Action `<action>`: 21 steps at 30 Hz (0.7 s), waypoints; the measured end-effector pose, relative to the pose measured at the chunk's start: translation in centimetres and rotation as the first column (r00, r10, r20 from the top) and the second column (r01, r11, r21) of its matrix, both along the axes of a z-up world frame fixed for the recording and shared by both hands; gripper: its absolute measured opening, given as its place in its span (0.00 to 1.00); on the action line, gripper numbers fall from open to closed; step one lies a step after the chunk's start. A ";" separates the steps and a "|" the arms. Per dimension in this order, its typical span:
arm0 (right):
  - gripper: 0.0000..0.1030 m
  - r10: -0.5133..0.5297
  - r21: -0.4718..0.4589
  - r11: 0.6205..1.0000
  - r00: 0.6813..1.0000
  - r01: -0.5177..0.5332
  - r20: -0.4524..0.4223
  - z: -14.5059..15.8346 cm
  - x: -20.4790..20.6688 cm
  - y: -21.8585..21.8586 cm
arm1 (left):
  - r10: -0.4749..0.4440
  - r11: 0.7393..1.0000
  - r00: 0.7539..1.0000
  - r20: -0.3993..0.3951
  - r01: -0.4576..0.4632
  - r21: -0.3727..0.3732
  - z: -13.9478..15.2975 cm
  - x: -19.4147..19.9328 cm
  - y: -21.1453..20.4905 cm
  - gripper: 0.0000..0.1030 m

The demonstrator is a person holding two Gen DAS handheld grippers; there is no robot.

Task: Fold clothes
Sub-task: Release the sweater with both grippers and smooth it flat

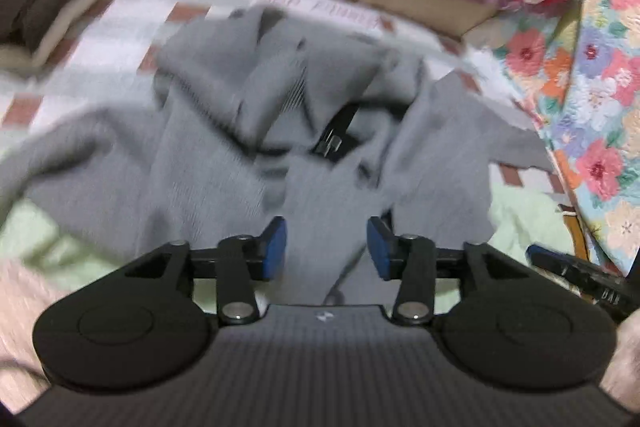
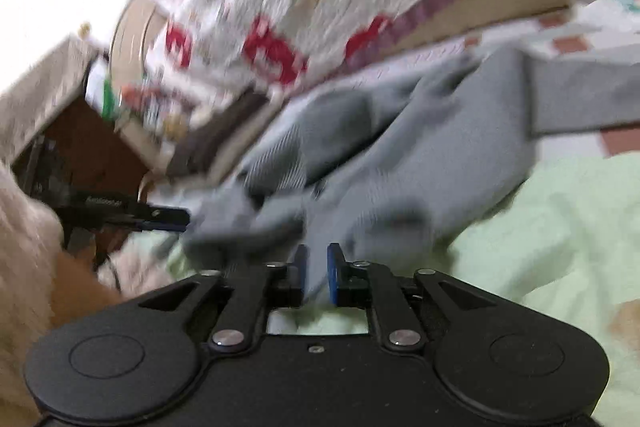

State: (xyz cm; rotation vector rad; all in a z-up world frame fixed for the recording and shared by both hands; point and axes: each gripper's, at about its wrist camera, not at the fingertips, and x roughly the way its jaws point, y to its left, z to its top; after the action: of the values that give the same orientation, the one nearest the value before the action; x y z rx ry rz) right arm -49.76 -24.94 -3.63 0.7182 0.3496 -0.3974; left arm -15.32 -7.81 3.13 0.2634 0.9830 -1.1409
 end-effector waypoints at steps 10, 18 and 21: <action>0.47 -0.542 0.100 0.812 0.807 0.575 -0.234 -5.2 -3.1 -17.8 | -0.282 0.959 0.958 0.053 0.282 0.000 -4.1 -5.6 -13.5 0.52; 0.63 -0.620 0.081 0.739 0.722 0.669 -0.308 -7.9 -2.2 -21.6 | -0.467 0.884 0.878 0.109 0.457 0.103 -8.6 -11.2 -19.7 0.55; 0.66 -0.648 0.062 0.723 0.707 0.688 -0.285 -8.3 -2.1 -22.3 | -0.480 0.875 0.875 0.062 0.473 0.106 -9.8 -11.5 -19.8 0.56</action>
State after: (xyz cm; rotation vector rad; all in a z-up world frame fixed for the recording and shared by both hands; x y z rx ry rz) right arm -51.86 -47.26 -11.93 0.9569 0.3452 -1.1815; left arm -26.83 -27.59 -6.62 0.6508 0.9161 -1.5227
